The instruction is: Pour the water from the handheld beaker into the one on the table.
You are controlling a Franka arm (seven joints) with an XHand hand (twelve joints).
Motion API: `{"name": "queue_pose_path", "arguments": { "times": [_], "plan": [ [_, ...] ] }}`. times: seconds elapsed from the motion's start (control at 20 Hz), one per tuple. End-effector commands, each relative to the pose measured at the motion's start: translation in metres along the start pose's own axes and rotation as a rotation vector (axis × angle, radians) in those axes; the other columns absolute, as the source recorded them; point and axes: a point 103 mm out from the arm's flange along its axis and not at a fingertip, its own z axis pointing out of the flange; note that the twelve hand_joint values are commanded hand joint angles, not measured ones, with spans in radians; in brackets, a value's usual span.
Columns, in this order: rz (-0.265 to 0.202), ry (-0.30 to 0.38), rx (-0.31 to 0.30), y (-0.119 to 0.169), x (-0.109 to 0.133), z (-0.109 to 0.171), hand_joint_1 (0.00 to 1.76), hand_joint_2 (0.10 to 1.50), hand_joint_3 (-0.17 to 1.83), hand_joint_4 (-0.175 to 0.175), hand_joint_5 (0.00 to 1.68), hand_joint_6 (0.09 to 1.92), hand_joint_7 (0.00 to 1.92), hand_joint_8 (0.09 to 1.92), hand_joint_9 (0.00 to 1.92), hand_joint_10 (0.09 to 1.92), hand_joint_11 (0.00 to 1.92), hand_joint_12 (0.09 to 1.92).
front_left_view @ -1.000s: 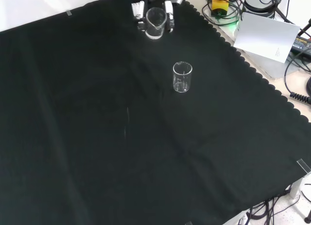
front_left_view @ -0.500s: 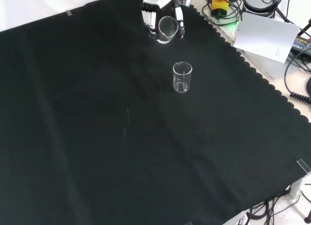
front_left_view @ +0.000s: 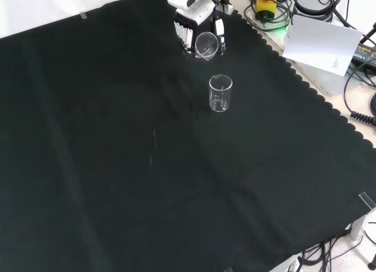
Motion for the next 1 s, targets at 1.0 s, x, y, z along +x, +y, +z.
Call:
{"name": "queue_pose_path", "arguments": {
  "times": [1.0],
  "plan": [
    [-0.035, -0.345, 0.164, 0.015, 0.041, -0.001, 1.18, 0.72, 0.46, 0.02, 1.45, 0.25, 1.79, 0.09, 1.83, 0.09, 1.55, 0.52]
  ]
}}
